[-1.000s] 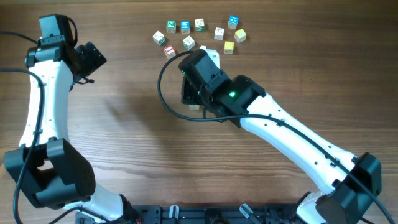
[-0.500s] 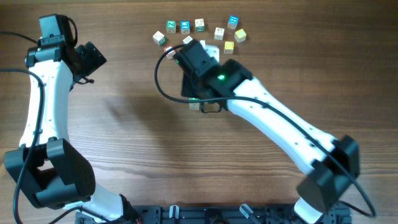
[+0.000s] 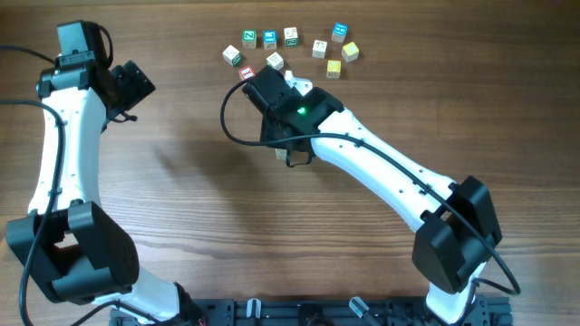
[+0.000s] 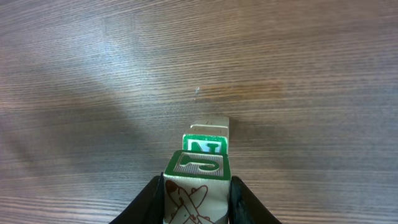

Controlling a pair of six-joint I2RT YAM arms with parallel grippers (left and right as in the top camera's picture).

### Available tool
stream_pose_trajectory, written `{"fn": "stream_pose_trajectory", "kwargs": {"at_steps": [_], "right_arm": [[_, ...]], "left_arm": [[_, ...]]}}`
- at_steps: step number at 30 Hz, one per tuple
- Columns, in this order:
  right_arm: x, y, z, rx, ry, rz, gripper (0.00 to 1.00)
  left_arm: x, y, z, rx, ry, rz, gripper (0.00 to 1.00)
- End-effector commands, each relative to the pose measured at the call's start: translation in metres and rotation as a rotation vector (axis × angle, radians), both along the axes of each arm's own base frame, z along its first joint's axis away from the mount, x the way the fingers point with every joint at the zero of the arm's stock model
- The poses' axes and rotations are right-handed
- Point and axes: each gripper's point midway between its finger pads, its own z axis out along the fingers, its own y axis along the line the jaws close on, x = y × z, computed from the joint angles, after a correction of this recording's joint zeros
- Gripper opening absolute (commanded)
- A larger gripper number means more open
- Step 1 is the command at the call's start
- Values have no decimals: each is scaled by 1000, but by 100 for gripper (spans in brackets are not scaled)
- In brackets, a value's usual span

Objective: Form a tower
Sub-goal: 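Lower the airplane block onto the top of the green N block, then hold the block on the stack, then open the right gripper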

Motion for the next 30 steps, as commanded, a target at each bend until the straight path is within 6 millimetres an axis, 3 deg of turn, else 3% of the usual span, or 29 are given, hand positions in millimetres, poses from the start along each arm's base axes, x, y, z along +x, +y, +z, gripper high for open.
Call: {"fn": "stream_pose_trajectory", "kwargs": {"at_steps": [1, 8, 16, 23, 30], "right_arm": [[5, 2, -1, -21, -25, 15, 16], [6, 2, -19, -48, 1, 14, 16], [9, 1, -17, -55, -14, 8, 18], [14, 5, 6, -36, -64, 61, 20], [13, 5, 6, -73, -77, 151, 21]], "left_arm": [[2, 3, 13, 20, -29, -4, 100], [2, 3, 13, 20, -29, -4, 100], [2, 3, 13, 20, -29, -4, 100], [2, 3, 13, 20, -29, -4, 100], [2, 3, 13, 20, -28, -4, 100]]}}
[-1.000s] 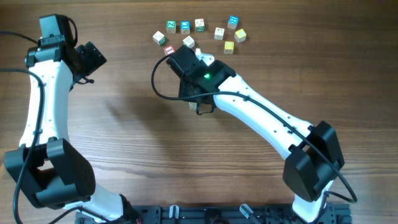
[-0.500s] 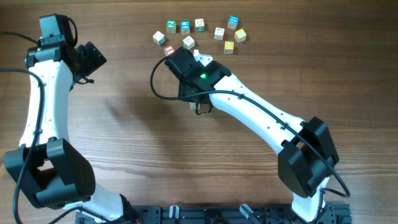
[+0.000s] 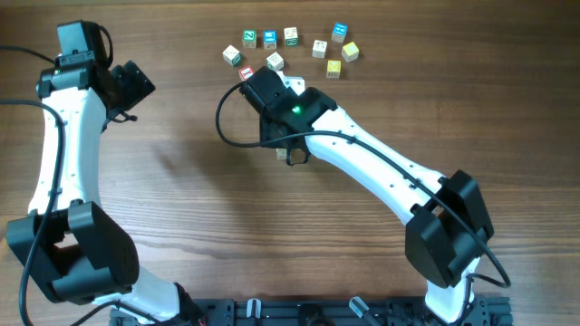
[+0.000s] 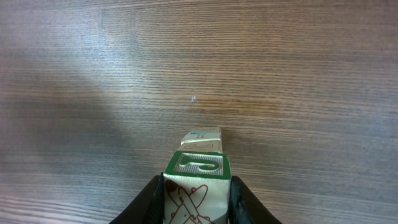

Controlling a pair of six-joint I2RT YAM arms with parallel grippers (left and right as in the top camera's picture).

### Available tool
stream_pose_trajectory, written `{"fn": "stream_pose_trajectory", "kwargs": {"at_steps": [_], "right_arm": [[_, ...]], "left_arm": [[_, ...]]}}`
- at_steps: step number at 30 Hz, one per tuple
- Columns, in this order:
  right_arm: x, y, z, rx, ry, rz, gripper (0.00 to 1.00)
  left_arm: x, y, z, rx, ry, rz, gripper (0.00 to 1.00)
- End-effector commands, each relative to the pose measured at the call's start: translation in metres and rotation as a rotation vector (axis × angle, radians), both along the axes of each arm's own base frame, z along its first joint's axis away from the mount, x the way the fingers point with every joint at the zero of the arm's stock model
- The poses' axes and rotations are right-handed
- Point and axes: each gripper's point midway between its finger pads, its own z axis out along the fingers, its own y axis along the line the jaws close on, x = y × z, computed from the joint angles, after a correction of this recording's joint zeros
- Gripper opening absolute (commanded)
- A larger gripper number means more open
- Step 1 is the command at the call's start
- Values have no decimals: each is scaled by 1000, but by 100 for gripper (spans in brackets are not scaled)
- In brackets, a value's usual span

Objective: Form a tower
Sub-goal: 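Hold the block on the stack, then open the right gripper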

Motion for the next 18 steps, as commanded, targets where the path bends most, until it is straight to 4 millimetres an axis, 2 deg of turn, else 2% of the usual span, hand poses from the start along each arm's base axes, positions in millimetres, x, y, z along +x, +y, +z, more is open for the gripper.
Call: {"fn": "stream_pose_trajectory", "kwargs": {"at_steps": [1, 9, 18], "right_arm": [[5, 4, 17, 7, -47, 37, 21], [4, 5, 16, 8, -38, 40, 25], [4, 4, 16, 7, -38, 40, 39]], "left_arm": [[2, 3, 13, 20, -29, -4, 100], [2, 3, 13, 20, -29, -4, 100], [2, 3, 13, 20, -29, -4, 100]]}}
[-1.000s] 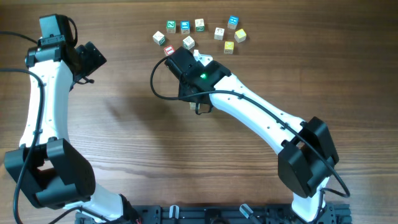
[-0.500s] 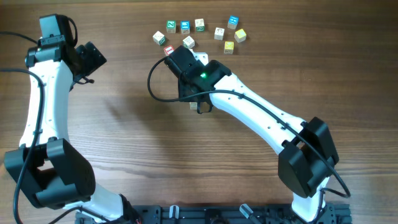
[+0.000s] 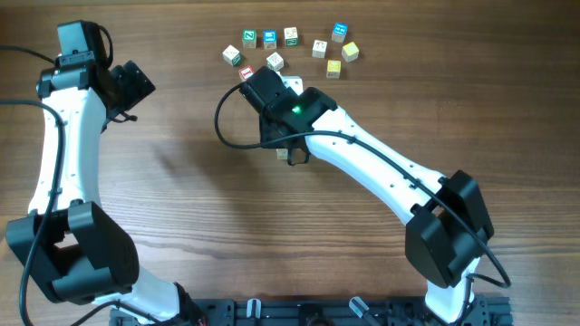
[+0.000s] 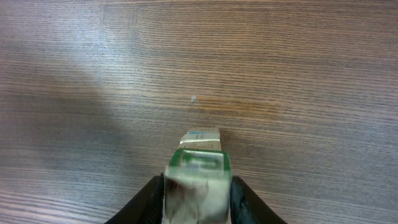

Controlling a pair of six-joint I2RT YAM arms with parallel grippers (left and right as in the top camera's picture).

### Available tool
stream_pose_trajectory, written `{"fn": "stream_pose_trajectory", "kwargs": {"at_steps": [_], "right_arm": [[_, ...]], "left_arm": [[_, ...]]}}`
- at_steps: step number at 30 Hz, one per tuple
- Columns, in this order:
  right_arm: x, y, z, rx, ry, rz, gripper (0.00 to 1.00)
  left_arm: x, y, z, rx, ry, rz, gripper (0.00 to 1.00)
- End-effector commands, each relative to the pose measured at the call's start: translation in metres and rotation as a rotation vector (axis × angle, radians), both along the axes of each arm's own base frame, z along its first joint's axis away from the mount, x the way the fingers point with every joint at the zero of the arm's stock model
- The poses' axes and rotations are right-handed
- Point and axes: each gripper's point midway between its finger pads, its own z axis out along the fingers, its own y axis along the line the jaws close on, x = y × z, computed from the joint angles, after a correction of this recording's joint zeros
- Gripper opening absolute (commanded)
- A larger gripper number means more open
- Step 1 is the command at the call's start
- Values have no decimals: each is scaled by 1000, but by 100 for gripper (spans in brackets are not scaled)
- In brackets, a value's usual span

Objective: Form a tower
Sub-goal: 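Hold the block on the stack, then open the right gripper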

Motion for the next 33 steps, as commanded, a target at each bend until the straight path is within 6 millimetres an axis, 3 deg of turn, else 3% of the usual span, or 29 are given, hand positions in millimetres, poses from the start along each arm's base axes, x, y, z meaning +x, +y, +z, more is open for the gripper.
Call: {"fn": "stream_pose_trajectory", "kwargs": {"at_steps": [1, 6, 12, 26, 31, 33], "right_arm": [[4, 4, 16, 19, -34, 9, 40], [4, 4, 16, 20, -34, 9, 45], [3, 4, 16, 18, -33, 11, 32], [1, 6, 15, -4, -33, 98, 30], [1, 6, 15, -2, -32, 97, 43], [1, 7, 15, 3, -31, 86, 61]], "left_arm": [[2, 3, 13, 20, -28, -4, 100], [2, 3, 13, 20, -29, -4, 100], [2, 3, 13, 20, -28, -4, 100], [2, 3, 13, 20, -28, -4, 100], [2, 3, 13, 20, -28, -4, 100], [2, 3, 13, 20, -29, -4, 100]]}}
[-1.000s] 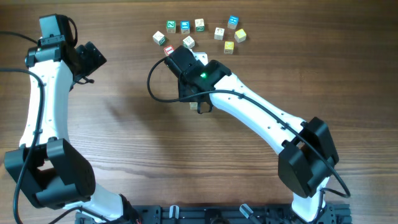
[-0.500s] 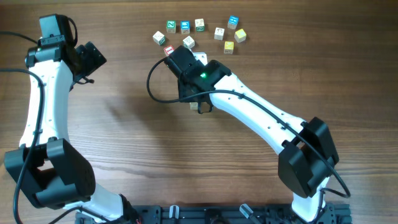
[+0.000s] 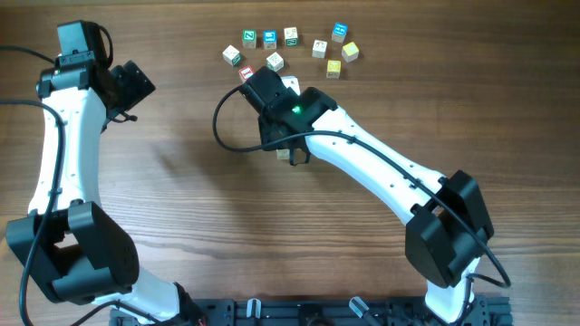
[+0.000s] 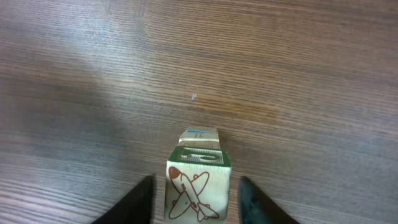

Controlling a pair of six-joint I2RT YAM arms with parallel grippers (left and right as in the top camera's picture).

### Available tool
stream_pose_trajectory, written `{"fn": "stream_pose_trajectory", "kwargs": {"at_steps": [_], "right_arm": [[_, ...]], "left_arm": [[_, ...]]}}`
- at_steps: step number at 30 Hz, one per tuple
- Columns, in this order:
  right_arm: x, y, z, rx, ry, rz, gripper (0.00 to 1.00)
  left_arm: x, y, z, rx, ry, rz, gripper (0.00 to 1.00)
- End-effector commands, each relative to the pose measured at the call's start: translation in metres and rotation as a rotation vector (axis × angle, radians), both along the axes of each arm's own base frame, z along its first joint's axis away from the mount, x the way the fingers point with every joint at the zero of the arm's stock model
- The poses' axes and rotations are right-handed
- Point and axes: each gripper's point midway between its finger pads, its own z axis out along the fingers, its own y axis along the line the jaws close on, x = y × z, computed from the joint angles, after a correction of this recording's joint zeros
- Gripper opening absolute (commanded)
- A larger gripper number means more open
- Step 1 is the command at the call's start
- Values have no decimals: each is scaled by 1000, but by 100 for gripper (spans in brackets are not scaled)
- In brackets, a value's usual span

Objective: Form a tower
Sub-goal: 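Hold the block on the stack, then open the right gripper, then raise the right gripper and move it back to the block cluster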

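A wooden block with a red airplane on its side and a green letter on top [image 4: 194, 193] stands on a small tower of blocks; a lower block's edge [image 4: 200, 134] peeks out behind it. My right gripper [image 4: 197, 190] is open, its dark fingers [image 4: 140, 202] standing apart from the top block on both sides. From overhead the tower [image 3: 283, 155] shows just under the right gripper [image 3: 290, 152]. The left gripper [image 3: 136, 84] hangs far off at the table's upper left, holding nothing that I can see.
Several loose letter blocks [image 3: 290, 37] lie scattered along the back of the wooden table [image 3: 181, 208], a red-topped one [image 3: 246, 72] closest to the right wrist. The right arm's black cable [image 3: 222, 127] loops left of the tower.
The right gripper has opened and let go of the airplane block, which now stands free on the tower. The arm's position has hardly changed. The left arm is still.
The right gripper held the airplane block a little short of the tower, whose green-lettered top showed ahead. Then the block was over the tower, covering that top. It stayed there, gripped, and now the fingers stand open with the block resting on the tower.
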Motion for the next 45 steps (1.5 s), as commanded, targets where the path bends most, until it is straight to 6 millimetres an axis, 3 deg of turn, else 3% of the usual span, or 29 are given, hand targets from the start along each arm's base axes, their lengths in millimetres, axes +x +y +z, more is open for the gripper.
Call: {"fn": "stream_pose_trajectory", "kwargs": {"at_steps": [1, 4, 7, 11, 14, 18, 19, 21, 22, 23, 24, 30, 32, 34, 36, 39, 42, 43, 45], "right_arm": [[3, 6, 15, 34, -26, 1, 72], [2, 6, 15, 35, -20, -9, 83], [-1, 7, 18, 56, -7, -13, 83], [8, -4, 56, 123, -71, -47, 87], [11, -31, 77, 133, -80, -96, 83], [22, -83, 72, 84, -30, -210, 81], [27, -95, 68, 84, -20, -239, 77], [34, -111, 62, 124, 18, -280, 40], [35, -119, 58, 150, 50, -298, 15], [35, -122, 57, 155, 61, -305, 6], [33, -124, 55, 149, 72, -306, 4], [34, -120, 58, 157, 65, -273, 9], [42, -112, 77, 224, 42, -247, 17], [49, -107, 105, 297, 16, -232, 17], [68, -116, 151, 337, -95, -223, 24], [88, -129, 177, 345, -206, -219, 31], [114, -132, 172, 324, -274, -211, 48], [142, -130, 163, 292, -340, -197, 63], [165, -129, 155, 263, -403, -184, 69]], "left_arm": [[2, 3, 13, 20, -29, -4, 100], [2, 3, 13, 20, -28, -4, 100], [2, 3, 13, 20, -28, -4, 100], [2, 3, 13, 20, -29, -4, 100], [2, 3, 13, 20, -29, -4, 100], [2, 3, 13, 20, -28, -4, 100], [2, 3, 13, 20, -28, -4, 100], [2, 3, 13, 20, -28, -4, 100], [2, 3, 13, 20, -28, -4, 100], [2, 3, 13, 20, -28, -4, 100], [2, 3, 13, 20, -28, -4, 100], [2, 3, 13, 20, -28, -4, 100], [2, 3, 13, 20, -29, -4, 100], [2, 3, 13, 20, -28, -4, 100], [2, 3, 13, 20, -28, -4, 100], [2, 3, 13, 20, -29, -4, 100], [2, 3, 13, 20, -29, -4, 100], [2, 3, 13, 20, -28, -4, 100], [2, 3, 13, 20, -29, -4, 100]]}}
